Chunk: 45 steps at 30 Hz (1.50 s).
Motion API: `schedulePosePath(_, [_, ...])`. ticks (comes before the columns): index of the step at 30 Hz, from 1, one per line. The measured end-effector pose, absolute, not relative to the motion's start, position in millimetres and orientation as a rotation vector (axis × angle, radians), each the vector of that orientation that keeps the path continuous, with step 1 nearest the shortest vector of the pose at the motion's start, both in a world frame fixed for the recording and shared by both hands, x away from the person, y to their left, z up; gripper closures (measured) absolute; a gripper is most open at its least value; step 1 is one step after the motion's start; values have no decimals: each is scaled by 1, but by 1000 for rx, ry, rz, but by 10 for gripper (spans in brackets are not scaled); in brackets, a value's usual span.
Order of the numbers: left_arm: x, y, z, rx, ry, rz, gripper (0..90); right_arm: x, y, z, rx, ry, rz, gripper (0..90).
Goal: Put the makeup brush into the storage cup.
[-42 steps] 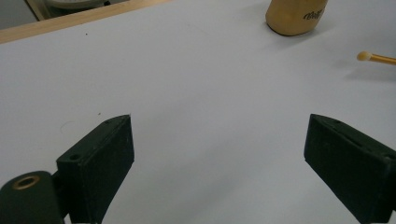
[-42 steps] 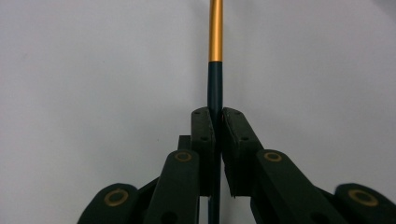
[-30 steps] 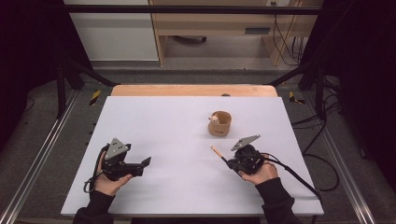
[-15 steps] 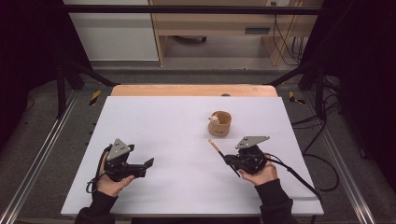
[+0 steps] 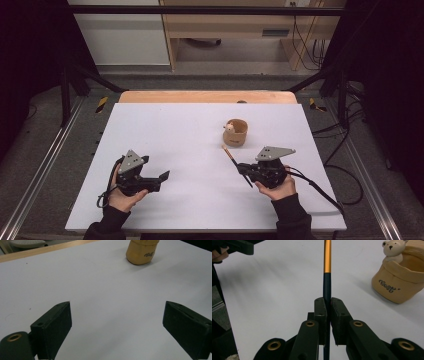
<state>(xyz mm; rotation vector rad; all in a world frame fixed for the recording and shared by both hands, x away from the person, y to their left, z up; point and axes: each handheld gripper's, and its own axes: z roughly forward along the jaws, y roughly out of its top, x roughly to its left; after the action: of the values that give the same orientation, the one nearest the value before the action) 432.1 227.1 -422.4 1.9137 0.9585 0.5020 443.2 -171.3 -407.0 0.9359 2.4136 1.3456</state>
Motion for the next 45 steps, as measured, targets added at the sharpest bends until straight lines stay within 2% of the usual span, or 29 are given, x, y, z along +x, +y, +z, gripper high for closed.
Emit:
schedulePosePath(22, [429,197,-413,1850,887,398,99,437,-171,-405,901,2340,1469,839])
schedulePosePath(45, [426,151,-403,1761,852,378,128,435,-170,-406,908,2319,1493,839])
